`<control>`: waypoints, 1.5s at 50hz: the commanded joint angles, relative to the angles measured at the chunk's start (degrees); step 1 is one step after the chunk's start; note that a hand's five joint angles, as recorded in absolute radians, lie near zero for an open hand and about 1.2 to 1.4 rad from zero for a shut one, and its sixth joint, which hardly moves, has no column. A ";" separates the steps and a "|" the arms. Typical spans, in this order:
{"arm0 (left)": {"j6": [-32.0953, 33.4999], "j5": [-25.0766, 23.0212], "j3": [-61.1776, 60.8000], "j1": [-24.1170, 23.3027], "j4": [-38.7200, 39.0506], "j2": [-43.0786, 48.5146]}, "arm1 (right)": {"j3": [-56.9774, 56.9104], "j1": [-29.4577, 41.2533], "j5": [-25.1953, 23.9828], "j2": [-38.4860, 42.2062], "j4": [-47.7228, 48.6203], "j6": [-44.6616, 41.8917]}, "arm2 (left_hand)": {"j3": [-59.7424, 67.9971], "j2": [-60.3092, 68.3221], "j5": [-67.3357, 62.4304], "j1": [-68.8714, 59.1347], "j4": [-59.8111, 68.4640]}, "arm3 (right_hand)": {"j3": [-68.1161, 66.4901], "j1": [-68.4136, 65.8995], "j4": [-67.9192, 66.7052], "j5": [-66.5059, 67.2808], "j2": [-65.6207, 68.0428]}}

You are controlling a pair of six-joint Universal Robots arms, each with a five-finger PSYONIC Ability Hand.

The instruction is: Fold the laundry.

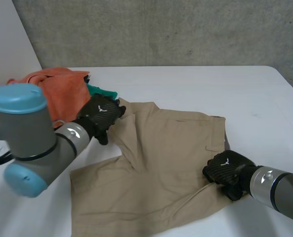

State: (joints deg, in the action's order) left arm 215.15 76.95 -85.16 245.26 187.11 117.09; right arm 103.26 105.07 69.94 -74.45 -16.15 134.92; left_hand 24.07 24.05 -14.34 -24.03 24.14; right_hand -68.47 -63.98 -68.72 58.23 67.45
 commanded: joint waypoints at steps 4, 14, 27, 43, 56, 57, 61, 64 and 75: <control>0.97 -1.98 10.01 0.31 4.32 15.00 | 1.42 -1.27 -0.51 0.09 2.17 1.39 | 17.22 17.24 -16.96 -17.27 17.15 | -11.53 -16.02 -11.28 11.77 12.55; 3.69 9.79 11.69 0.14 2.56 14.31 | 1.51 -2.76 -0.59 -0.88 2.97 1.75 | 55.93 55.95 -55.66 -55.97 55.86 | -11.53 -16.02 -11.28 11.77 12.55; 15.21 19.29 4.13 -0.04 -8.95 7.53 | 0.72 0.83 -0.59 -1.05 1.91 2.10 | 55.93 55.95 -55.66 -55.97 55.86 | -11.53 -16.02 -11.28 11.77 12.55; -4.11 19.83 -3.85 -1.01 -19.22 -10.29 | -1.48 3.65 3.27 -1.05 6.48 9.92 | -3.27 -3.25 3.53 3.22 -3.34 | -11.53 -16.02 -11.28 11.77 12.55; -9.14 9.89 -24.60 -1.88 -25.59 -18.93 | -1.48 2.69 3.27 -1.67 7.89 10.53 | 1.61 1.63 -1.35 -1.66 1.54 | -11.53 -16.02 -11.28 11.77 12.55; -8.96 10.24 -24.96 -2.06 -24.17 -18.40 | -1.48 2.60 3.27 -1.84 7.80 10.62 | 2.78 2.80 -2.51 -2.82 2.71 | -11.53 -16.02 -11.28 11.77 12.55; -8.08 13.84 -25.75 -2.68 -16.79 -16.46 | -1.40 2.51 3.27 -2.46 7.62 10.97 | 22.41 22.44 -22.15 -22.46 22.34 | -11.53 -16.02 -11.28 11.77 12.55; -8.08 16.47 -25.93 -3.73 -14.15 -16.20 | -1.31 2.25 3.36 -3.16 7.19 11.06 | 55.10 55.12 -54.83 -55.14 55.03 | -11.53 -16.02 -11.28 11.77 12.55; -3.95 16.75 -26.02 -9.01 -30.82 -24.36 | 4.93 -1.26 2.04 -8.08 -13.53 -11.67 | 55.93 55.95 -55.66 -55.97 55.86 | -11.53 -16.02 -11.28 11.77 12.55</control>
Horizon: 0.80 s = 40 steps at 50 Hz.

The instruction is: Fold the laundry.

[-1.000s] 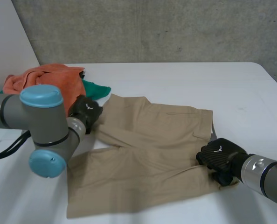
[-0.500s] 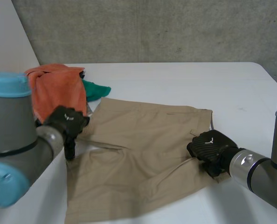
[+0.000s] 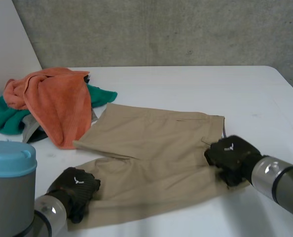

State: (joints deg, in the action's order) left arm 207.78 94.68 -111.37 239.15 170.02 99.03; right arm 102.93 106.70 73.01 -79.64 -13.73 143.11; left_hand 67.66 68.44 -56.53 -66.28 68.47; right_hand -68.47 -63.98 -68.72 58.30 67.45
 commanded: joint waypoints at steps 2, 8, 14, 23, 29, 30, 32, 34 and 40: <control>4.91 -2.21 0.54 -2.90 -19.00 -7.01 | 6.40 -5.00 -1.90 -3.50 -20.36 -28.65 | 12.34 11.56 -13.47 -13.72 11.53 | -11.53 -16.02 -11.28 11.70 12.55; 7.73 -3.89 5.80 0.17 -18.59 -3.77 | 0.54 -4.13 -3.23 0.44 -12.93 -19.13 | 12.34 11.56 -13.47 -13.72 11.53 | -11.53 -16.02 -11.28 11.70 12.55; 8.61 -3.62 17.73 2.63 -4.21 5.27 | -10.01 -1.41 0.10 6.85 -2.91 -6.46 | 12.34 11.56 -13.47 -13.72 11.53 | -11.53 -16.02 -11.28 11.70 12.55; 6.15 -4.41 37.35 2.81 17.96 22.33 | -21.01 2.37 12.41 17.67 16.61 0.07 | 12.34 11.56 -13.47 -13.72 11.53 | -11.53 -16.02 -11.28 11.70 12.55; 4.75 -3.80 51.74 2.81 24.31 35.50 | -26.99 3.78 16.54 26.98 29.00 -0.46 | 12.34 11.56 -13.47 -13.72 11.53 | -11.53 -16.02 -11.28 11.70 12.55; 4.48 -3.97 53.26 2.64 24.31 36.92 | -29.00 4.04 17.42 29.69 32.68 -0.11 | 12.34 11.56 -13.47 -13.72 11.53 | -11.53 -16.02 -11.28 11.70 12.55; 3.69 -4.41 55.81 2.64 24.22 39.21 | -30.16 4.13 18.30 31.56 35.08 0.33 | -3.66 -4.44 2.53 2.28 -4.48 | 22.44 17.96 22.69 -22.27 -21.43; 1.67 -5.11 58.28 2.29 23.87 40.80 | -31.47 4.40 20.41 33.23 37.54 0.94 | -57.66 -58.44 56.53 56.28 -58.47 | 58.47 53.98 58.72 -58.30 -57.45; -1.93 -5.99 54.17 1.84 24.13 36.43 | -29.20 3.70 23.41 28.59 37.29 7.35 | -57.66 -58.44 56.53 56.28 -58.47 | 58.47 53.98 58.72 -58.30 -57.45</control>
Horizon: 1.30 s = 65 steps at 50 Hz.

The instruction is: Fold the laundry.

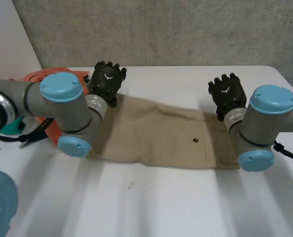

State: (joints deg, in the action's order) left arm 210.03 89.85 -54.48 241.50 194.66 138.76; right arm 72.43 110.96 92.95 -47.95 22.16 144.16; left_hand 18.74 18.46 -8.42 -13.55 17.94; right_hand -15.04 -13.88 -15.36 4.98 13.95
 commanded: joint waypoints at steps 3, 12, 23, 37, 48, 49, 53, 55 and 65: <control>-4.54 -1.25 -6.77 -0.24 0.28 -6.92 | 5.51 -1.27 0.67 -9.42 -1.93 9.91 | -8.74 -8.46 8.42 3.55 -7.94 | 5.04 3.88 5.36 -4.98 -3.95; -6.74 -2.21 -27.24 -0.06 5.11 -21.24 | 17.99 -7.15 -11.81 -21.48 -23.53 12.11 | -8.74 -8.46 8.42 3.55 -7.94 | 3.55 2.39 3.87 -3.49 -2.46; -9.55 -5.38 -36.49 -0.94 11.54 -24.24 | 24.25 -9.01 -13.41 -16.92 -16.54 12.64 | -8.74 -8.46 8.42 3.55 -7.94 | -5.38 -6.53 -5.06 5.44 6.47; -9.73 -3.45 -37.45 -1.03 10.92 -27.49 | 27.32 -17.42 -9.80 -24.10 -12.92 6.09 | -8.74 -8.46 8.42 3.55 -7.94 | -64.96 -66.12 -64.64 65.02 66.05; -10.78 -3.80 -40.88 1.16 10.57 -31.01 | 22.32 -16.06 -9.63 -24.73 -16.45 -14.43 | -8.74 -8.46 8.42 3.55 -7.94 | -64.96 -66.12 -64.64 65.02 66.05; -10.96 -3.71 -41.05 1.25 10.57 -31.10 | 21.79 -12.30 -10.41 -24.91 -14.79 -14.00 | -8.74 -8.46 8.42 3.55 -7.94 | -64.96 -66.12 -64.64 65.02 66.05; -12.01 -3.45 -41.06 1.52 10.39 -31.01 | 22.48 -0.97 -16.63 -25.26 -8.21 -13.99 | -8.74 -8.46 8.42 3.55 -7.94 | -64.96 -66.12 -64.64 65.02 66.05; -12.54 -3.36 -41.06 1.60 10.13 -31.01 | 23.63 3.19 -20.51 -25.09 -5.29 -14.17 | -8.74 -8.46 8.42 3.55 -7.94 | -64.96 -66.12 -64.64 65.02 66.05; -14.13 -3.01 -40.97 0.90 9.08 -31.10 | 20.21 17.01 -27.48 -14.71 -4.83 -14.88 | -8.74 -8.46 8.42 3.55 -7.94 | 5.04 3.88 5.36 -4.98 -3.95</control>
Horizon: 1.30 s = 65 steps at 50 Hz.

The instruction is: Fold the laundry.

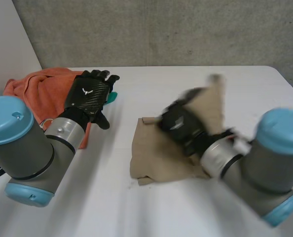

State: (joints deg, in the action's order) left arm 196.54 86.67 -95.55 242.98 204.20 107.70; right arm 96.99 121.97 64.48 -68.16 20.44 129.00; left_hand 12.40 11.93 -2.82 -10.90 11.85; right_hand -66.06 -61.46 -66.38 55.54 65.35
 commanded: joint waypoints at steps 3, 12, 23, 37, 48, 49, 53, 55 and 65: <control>-0.72 0.34 0.54 -0.93 -0.47 -0.21 | -7.24 5.74 6.60 4.53 -6.02 7.89 | -2.40 -1.93 2.82 0.90 -1.85 | 56.06 51.46 56.38 -55.54 -55.35; -1.33 1.48 5.72 -4.09 -1.70 -0.21 | -6.29 -5.15 6.80 -8.21 -6.82 47.02 | -2.40 -1.93 2.82 0.90 -1.85 | 56.06 51.46 56.38 -55.54 -55.35; -5.11 4.56 16.70 -13.40 -18.56 7.51 | -11.55 -12.81 4.61 1.17 -18.93 44.33 | -2.40 -1.93 2.82 0.90 -1.85 | 56.06 51.46 56.38 -55.54 -55.35; -4.94 16.24 25.15 -14.38 -31.84 23.96 | -21.76 -14.22 7.05 18.15 -30.37 33.17 | -2.40 -1.93 2.82 0.90 -1.85 | 56.06 51.46 56.38 -55.54 -55.35; -5.46 6.94 22.95 -9.90 -33.35 12.11 | -12.98 -13.69 13.91 2.34 -18.70 29.82 | -2.40 -1.93 2.82 0.90 -1.85 | 56.06 51.46 56.38 -55.54 -55.35; -5.81 4.76 22.25 -8.85 -32.04 9.22 | -10.44 -13.78 15.92 -0.54 -16.16 29.99 | -2.40 -1.93 2.82 0.90 -1.85 | 56.06 51.46 56.38 -55.54 -55.35; -7.04 0.01 20.67 -6.74 -29.40 3.24 | -4.03 -13.52 20.32 -6.18 -9.39 31.05 | -2.40 -1.93 2.82 0.90 -1.85 | 56.06 51.46 56.38 -55.54 -55.35; -7.66 -2.63 20.23 -5.68 -28.60 1.47 | -1.90 -13.69 21.21 -7.59 -7.27 31.66 | -2.40 -1.93 2.82 0.90 -1.85 | 56.06 51.46 56.38 -55.54 -55.35; -9.95 -30.40 20.05 -0.84 -39.39 -3.72 | 6.54 -15.18 10.69 -5.33 -14.37 49.13 | -2.40 -1.93 2.82 0.90 -1.85 | 56.06 51.46 56.38 -55.54 -55.35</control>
State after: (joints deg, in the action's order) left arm 187.22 71.62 -75.66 240.08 172.70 105.58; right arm 100.34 107.64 83.17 -76.57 11.36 167.08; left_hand 12.10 10.88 -2.81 -9.76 11.83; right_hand -11.87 -11.61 -12.05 2.27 11.20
